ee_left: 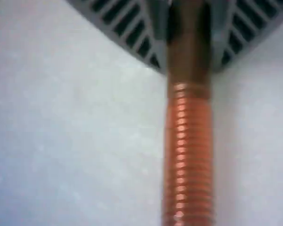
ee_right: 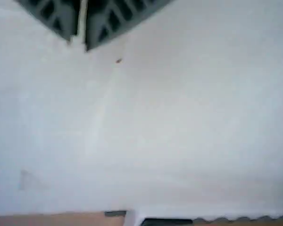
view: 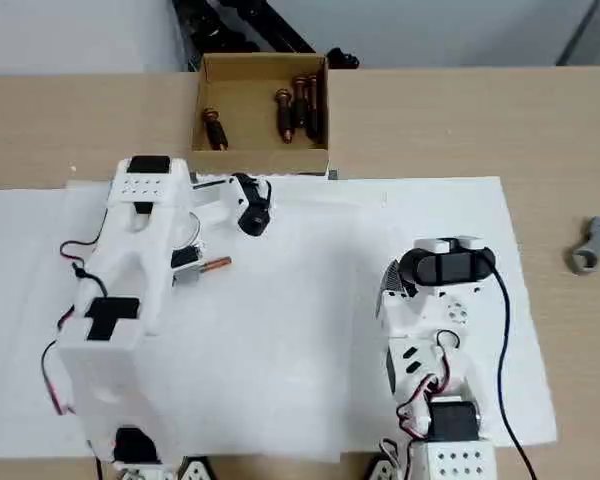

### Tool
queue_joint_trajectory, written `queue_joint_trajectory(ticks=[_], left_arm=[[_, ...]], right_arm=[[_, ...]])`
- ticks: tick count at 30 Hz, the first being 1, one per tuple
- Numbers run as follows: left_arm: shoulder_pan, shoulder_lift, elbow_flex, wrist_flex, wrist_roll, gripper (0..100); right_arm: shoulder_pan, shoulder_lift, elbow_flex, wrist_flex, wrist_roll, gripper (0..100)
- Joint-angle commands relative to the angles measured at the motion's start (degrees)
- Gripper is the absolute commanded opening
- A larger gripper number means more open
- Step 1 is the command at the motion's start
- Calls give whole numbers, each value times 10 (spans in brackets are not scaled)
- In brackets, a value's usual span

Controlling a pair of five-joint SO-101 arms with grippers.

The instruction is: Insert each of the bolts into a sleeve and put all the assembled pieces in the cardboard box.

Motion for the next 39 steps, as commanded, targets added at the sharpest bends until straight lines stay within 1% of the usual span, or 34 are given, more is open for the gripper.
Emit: queue_joint_trajectory(ticks=[1, 3, 7, 12, 16, 22, 27, 30, 33, 34, 35, 39], left_arm=[[-1, -2, -57, 63, -47, 5], [-1, -5, -64, 61, -59, 5], [8, -62, -53, 62, -123, 5], [25, -135, -31, 62, -240, 5], [37, -167, -19, 61, -296, 9], [40, -170, -22, 60, -304, 111], [37, -173, -22, 60, -268, 175], [37, -174, -32, 60, -213, 205], [37, -174, -51, 60, -97, 203], [38, -174, -51, 60, -47, 203], [40, -174, -51, 60, 14, 203], [44, -167, -49, 60, 331, 203]], right_arm=[[0, -1, 7, -8, 2, 3], [0, -1, 7, -8, 2, 3], [0, -1, 7, -8, 3, 3], [3, 0, 7, -2, 6, 3], [4, 0, 7, 20, 5, 3], [2, 0, 7, 20, 5, 3], [3, 0, 7, 19, 5, 3], [2, 0, 7, 19, 5, 3], [1, 0, 7, 19, 5, 3], [1, 0, 7, 19, 5, 3], [1, 0, 7, 19, 5, 3], [1, 0, 7, 19, 3, 3]])
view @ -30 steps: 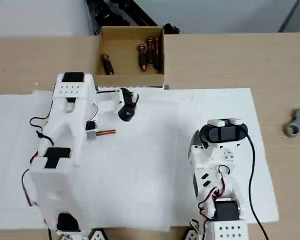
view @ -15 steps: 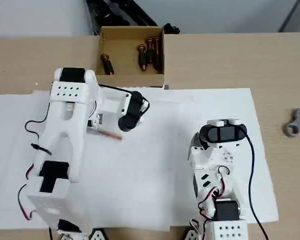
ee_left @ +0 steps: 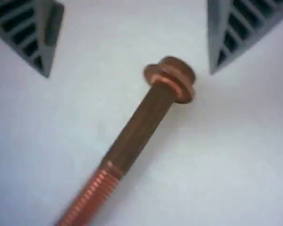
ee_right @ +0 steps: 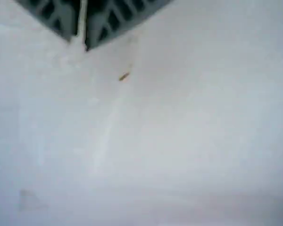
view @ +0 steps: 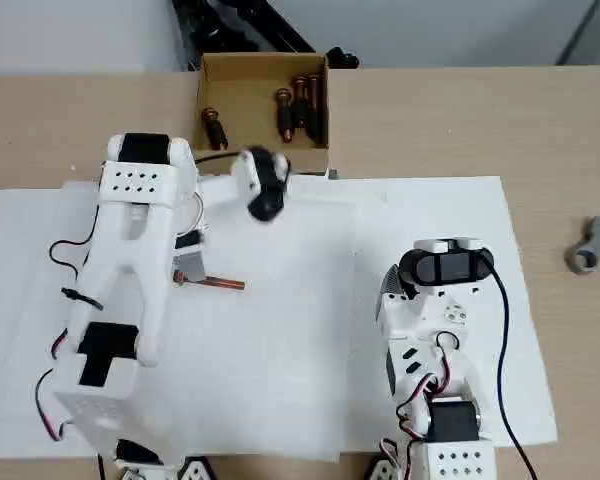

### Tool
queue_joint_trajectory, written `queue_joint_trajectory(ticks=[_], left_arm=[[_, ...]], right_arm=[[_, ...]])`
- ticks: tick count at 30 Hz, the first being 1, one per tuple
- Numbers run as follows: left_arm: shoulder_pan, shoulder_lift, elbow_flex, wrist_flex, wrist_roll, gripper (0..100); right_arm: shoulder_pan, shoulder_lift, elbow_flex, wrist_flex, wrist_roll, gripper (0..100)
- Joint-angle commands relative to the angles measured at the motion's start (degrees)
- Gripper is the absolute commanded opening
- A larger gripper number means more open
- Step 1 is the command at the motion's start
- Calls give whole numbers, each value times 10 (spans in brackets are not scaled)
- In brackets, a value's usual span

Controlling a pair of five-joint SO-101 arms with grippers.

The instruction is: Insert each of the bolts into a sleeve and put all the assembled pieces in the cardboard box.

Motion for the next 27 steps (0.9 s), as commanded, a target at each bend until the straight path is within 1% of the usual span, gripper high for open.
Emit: queue_joint_trajectory(ticks=[1, 3, 8, 12, 14, 15, 18, 21, 27], left_arm=[[6, -27, -22, 11, 317, 203], [11, -18, -21, 11, 438, 203], [-3, 18, -20, 11, 698, 193], [-6, 58, -20, 11, 869, 187], [-4, 84, -20, 11, 941, 187], [-4, 96, -20, 11, 963, 186], [-3, 115, -20, 11, 991, 143], [-3, 115, -19, 12, 995, 95], [-9, 137, -15, 11, 997, 86]], right_arm=[[0, 0, 7, 0, 3, 3], [0, 0, 7, 0, 2, 3], [0, -1, 7, 0, 2, 3], [0, -1, 7, 0, 2, 3], [0, -1, 7, 0, 2, 3], [0, -1, 7, 0, 2, 3], [0, -1, 7, 0, 2, 3], [0, -1, 7, 0, 1, 3], [0, -1, 7, 0, 1, 3]])
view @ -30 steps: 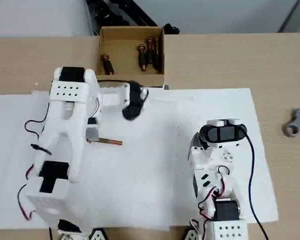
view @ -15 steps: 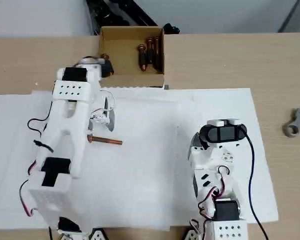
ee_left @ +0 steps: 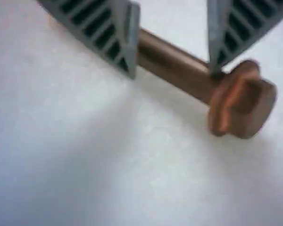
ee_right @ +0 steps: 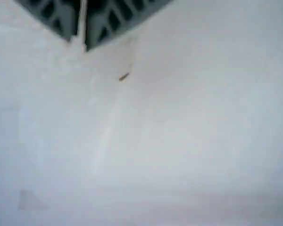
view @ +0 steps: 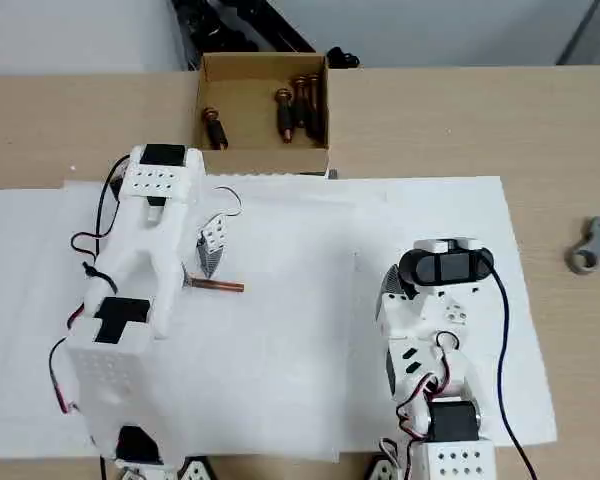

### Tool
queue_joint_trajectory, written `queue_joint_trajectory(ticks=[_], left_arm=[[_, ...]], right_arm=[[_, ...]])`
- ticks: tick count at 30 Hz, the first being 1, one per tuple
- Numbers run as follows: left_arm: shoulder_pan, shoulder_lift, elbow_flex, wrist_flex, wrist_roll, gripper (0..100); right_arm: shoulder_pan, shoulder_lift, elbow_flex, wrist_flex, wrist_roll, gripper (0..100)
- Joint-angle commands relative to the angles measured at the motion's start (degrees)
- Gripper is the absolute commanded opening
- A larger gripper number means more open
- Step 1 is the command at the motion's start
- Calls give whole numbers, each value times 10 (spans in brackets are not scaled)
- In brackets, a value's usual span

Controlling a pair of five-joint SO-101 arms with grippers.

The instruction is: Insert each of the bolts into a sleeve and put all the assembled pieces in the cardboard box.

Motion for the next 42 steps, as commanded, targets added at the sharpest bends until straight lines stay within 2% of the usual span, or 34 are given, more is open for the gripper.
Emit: queue_joint_trajectory(ticks=[1, 6, 8, 10, 18, 25, 29, 34, 38, 42], left_arm=[[-5, 17, -13, 11, 4, 86], [-18, 44, -16, 12, -20, 96], [-18, 40, -16, 12, -54, 130], [-24, 16, -12, 13, -56, 170], [-23, -212, 84, 14, -69, 274], [11, -367, 156, 13, -160, 286], [-4, -341, 178, 13, -160, 287], [-17, -235, 199, 13, -159, 287], [6, -169, 196, 14, -149, 287], [42, -164, 191, 14, -149, 287]], right_arm=[[0, -1, 7, 0, 1, 3], [0, -1, 7, 3, 1, 3], [0, -1, 7, 3, 1, 3], [0, -1, 7, 3, 1, 3], [0, -1, 7, 3, 1, 3], [0, -1, 7, 4, 1, 3], [0, -1, 7, 4, 1, 3], [-1, -1, 7, 4, 1, 3], [-1, -1, 7, 4, 1, 3], [-1, -1, 7, 4, 1, 3]])
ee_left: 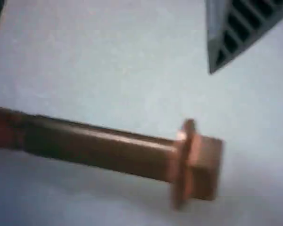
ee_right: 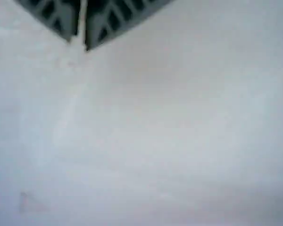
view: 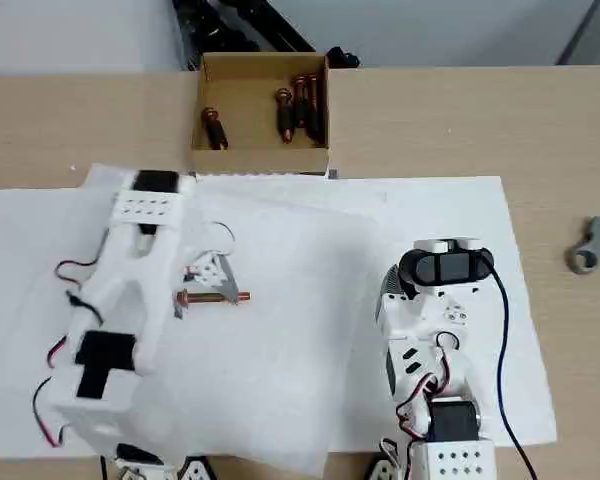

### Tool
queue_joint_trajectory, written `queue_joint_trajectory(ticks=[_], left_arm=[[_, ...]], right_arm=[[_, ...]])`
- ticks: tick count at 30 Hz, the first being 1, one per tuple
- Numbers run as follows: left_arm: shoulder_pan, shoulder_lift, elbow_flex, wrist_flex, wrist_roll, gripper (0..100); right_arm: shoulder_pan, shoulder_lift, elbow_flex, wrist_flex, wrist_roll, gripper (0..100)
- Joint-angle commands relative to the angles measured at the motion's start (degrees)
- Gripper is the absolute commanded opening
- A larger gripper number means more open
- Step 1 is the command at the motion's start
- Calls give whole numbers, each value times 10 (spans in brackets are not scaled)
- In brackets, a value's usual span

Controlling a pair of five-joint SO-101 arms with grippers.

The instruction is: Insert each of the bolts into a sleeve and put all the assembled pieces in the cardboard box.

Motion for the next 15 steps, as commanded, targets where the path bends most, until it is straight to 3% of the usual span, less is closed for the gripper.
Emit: queue_joint_trajectory(ticks=[1, 9, 15], left_arm=[[30, 0, -8, 14, 4, 287], [1, 5, -8, 13, 0, 284], [-18, 5, -10, 11, -62, 284]], right_arm=[[-1, -1, 7, 1, 1, 3], [0, -1, 7, 1, 1, 3], [0, -1, 7, 1, 1, 3]])
